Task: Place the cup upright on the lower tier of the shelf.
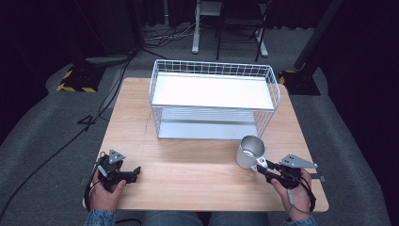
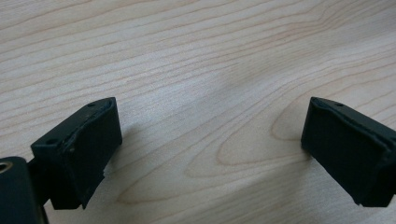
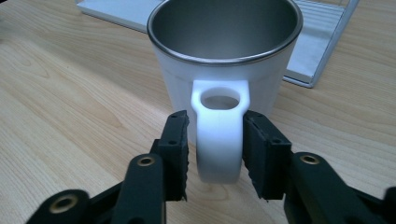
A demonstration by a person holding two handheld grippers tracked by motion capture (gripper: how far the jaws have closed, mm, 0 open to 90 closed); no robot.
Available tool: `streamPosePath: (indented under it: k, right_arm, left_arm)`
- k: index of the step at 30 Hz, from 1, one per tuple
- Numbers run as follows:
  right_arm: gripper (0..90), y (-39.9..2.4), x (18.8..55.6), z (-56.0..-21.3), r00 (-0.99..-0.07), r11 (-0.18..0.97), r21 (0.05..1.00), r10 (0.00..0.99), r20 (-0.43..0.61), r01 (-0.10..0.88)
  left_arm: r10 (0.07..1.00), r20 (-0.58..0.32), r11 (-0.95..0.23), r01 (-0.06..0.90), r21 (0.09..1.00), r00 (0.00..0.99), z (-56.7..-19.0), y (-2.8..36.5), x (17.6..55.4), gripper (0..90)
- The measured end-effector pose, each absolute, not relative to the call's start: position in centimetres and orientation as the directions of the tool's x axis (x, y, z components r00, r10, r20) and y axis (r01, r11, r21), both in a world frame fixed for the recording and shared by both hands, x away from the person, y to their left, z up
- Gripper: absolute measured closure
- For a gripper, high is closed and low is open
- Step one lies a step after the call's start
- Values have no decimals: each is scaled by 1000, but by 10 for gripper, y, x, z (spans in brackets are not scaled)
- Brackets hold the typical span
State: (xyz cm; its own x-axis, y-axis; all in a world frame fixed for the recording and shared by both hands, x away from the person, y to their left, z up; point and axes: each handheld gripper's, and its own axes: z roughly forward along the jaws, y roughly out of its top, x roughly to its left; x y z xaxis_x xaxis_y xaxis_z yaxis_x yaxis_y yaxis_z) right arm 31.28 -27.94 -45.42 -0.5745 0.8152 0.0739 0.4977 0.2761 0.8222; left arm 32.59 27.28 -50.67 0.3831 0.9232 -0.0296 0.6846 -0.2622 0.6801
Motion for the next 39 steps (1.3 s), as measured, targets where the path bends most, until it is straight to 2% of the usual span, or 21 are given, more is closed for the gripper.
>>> streamPosePath:
  k: [1, 6, 13, 30, 39]
  right_arm:
    - [685, -279, 312, -454, -575, 278, 823, 815, 71, 496]
    - [707, -279, 312, -454, -582, 280, 828, 811, 68, 487]
    - [714, -279, 311, -454, -578, 277, 834, 814, 60, 477]
    - [716, -274, 307, -444, -594, 260, 889, 804, 17, 378]
    - [716, -264, 320, -431, -613, 242, 906, 790, 23, 346]
  left_arm:
    - [923, -29, -262, 685, 680, 383, -507, 273, 326, 54]
    - [923, -30, -262, 685, 680, 383, -507, 273, 326, 54]
    - [923, -29, -262, 685, 680, 383, -507, 273, 326, 54]
    - [923, -30, -262, 685, 680, 383, -507, 273, 326, 54]
    - [923, -30, -262, 685, 680, 383, -507, 273, 326, 54]
